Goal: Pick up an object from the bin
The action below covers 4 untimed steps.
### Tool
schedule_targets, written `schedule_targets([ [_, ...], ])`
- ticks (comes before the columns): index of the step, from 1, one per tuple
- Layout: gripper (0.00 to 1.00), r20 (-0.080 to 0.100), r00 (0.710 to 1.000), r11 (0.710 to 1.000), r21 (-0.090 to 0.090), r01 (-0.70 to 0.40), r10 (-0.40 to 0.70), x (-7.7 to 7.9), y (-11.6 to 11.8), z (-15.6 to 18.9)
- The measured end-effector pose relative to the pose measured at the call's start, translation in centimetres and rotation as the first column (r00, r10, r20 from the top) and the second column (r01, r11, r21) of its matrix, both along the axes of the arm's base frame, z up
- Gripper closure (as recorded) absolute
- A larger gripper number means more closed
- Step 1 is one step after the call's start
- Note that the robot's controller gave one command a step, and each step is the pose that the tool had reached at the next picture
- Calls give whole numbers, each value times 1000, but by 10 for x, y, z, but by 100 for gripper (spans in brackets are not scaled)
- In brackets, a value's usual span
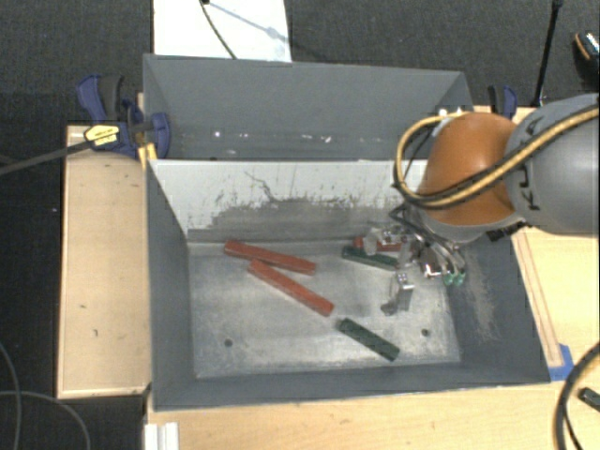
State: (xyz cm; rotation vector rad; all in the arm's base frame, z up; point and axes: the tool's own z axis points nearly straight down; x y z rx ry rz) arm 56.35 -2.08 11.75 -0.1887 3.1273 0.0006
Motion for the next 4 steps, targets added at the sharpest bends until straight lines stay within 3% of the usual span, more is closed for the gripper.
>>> schedule_targets([
  [1,0,-11,994,994,1,113,-113,-33,52,-49],
  [2,100,-8,994,994,1,113,-113,-31,50,-45],
  [3,0,-6,994,994,0,111,-111,-31,49,-46],
  [4,0,-3,998,998,2,-67,67,-4,117,-47],
])
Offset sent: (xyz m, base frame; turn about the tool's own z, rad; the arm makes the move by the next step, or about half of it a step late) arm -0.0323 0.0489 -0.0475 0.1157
